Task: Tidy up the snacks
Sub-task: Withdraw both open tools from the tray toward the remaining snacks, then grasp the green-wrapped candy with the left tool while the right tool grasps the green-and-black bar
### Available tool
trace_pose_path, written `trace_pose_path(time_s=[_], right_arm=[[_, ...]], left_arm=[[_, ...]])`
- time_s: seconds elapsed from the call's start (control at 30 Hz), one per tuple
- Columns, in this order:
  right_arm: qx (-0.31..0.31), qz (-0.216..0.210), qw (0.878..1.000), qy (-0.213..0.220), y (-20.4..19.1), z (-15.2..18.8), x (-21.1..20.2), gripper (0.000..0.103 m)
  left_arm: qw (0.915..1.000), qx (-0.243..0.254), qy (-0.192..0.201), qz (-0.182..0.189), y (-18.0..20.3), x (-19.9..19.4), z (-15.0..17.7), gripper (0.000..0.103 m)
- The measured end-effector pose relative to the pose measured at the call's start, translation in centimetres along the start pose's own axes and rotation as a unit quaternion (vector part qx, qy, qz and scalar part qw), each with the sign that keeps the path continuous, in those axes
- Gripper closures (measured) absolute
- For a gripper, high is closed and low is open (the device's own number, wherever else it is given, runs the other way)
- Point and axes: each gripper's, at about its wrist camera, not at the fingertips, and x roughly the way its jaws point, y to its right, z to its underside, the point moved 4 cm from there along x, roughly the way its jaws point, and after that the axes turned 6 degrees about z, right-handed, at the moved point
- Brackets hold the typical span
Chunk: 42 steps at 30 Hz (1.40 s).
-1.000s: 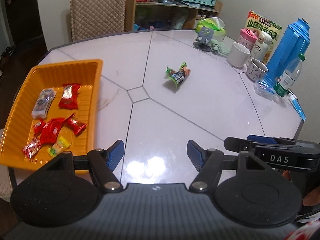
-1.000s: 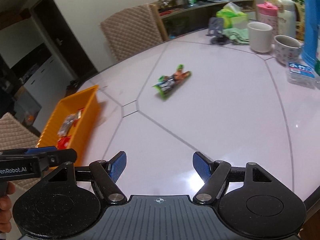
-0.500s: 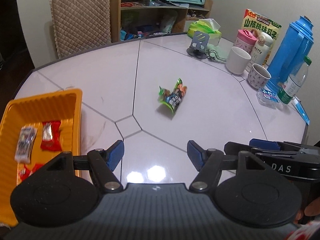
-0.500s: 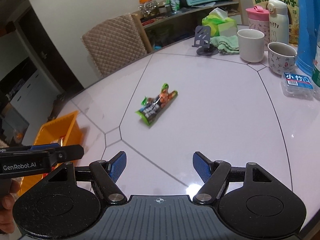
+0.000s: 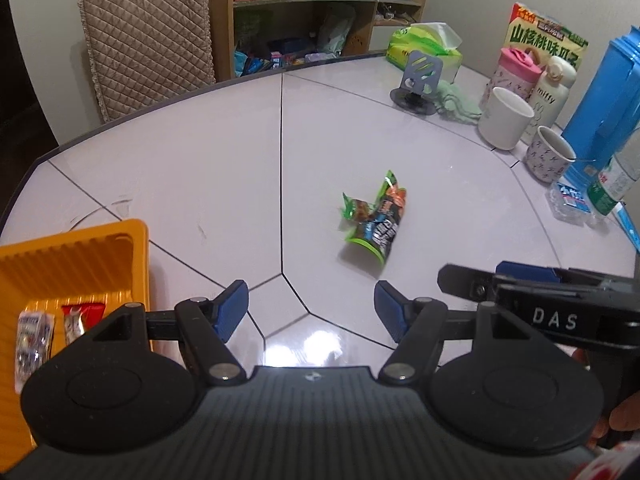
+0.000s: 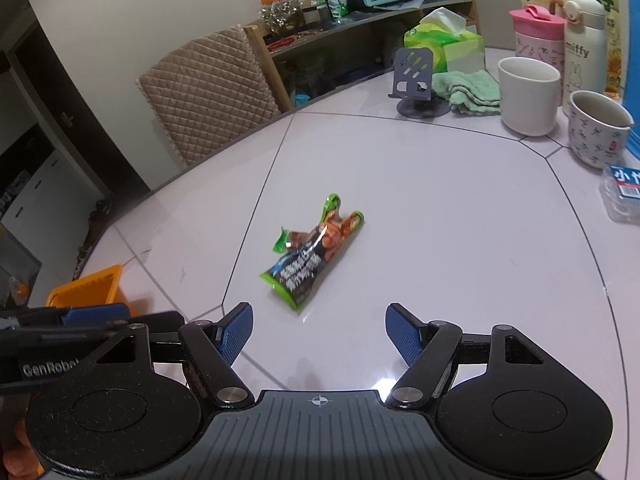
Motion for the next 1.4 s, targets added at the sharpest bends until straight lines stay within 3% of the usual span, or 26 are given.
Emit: trace_pose_path(time_s=[0.43, 0.57, 1.07, 1.4], right_arm=[[0.022, 0.022, 1.0, -0.003, -0.4, -2.4, 5.9, 0.032], [0.031, 0.024, 0.999, -0.008, -0.4, -2.8, 7.3, 0.045], [0.046, 0.028, 0.998, -0.013, -0.1, -3.8, 10.2, 0.06], [-0.033, 0.041, 0.998, -0.026, 1.1, -3.9, 9.8, 0.063]], left_arm=[[0.9998, -0.003, -0.017, 0.009, -2.5, 4.8, -2.3, 0.037], [0.9997, 0.0, -0.02, 0.011, -2.7, 5.7, -2.8, 0.037], [0.9997, 0.007, -0.023, 0.008, -3.0, 7.6, -4.1, 0.037], [0.9984, 0.046, -0.022, 0.024, -1.4, 8.3, -4.3, 0.037]])
